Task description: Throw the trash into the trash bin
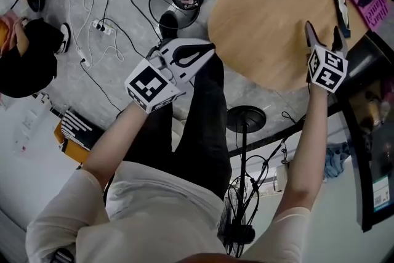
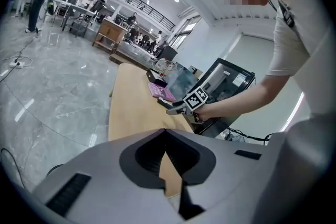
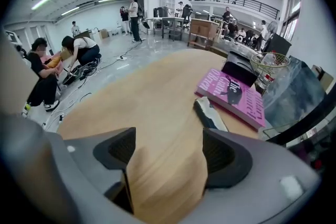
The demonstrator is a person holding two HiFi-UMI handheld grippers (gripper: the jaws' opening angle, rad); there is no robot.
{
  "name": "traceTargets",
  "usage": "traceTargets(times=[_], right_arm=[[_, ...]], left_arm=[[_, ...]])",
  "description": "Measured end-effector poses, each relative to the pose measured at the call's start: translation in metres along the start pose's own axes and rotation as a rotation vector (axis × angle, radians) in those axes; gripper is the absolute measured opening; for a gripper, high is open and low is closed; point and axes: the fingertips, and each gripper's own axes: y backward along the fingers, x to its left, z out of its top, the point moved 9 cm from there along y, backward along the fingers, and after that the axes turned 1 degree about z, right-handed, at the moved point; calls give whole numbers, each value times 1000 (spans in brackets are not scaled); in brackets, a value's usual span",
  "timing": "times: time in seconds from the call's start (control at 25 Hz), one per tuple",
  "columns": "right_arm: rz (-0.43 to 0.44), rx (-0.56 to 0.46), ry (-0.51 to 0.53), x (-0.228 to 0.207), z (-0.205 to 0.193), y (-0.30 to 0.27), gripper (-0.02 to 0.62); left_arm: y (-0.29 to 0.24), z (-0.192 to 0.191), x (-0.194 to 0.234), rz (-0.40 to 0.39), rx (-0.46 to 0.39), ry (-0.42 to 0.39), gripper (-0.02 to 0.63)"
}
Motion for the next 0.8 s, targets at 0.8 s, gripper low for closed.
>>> traceTargets(times=[0.8], right_arm=[[22, 164, -62, -126, -20, -54, 410]], left_arm=[[-35, -7, -5, 30, 26, 53, 6]])
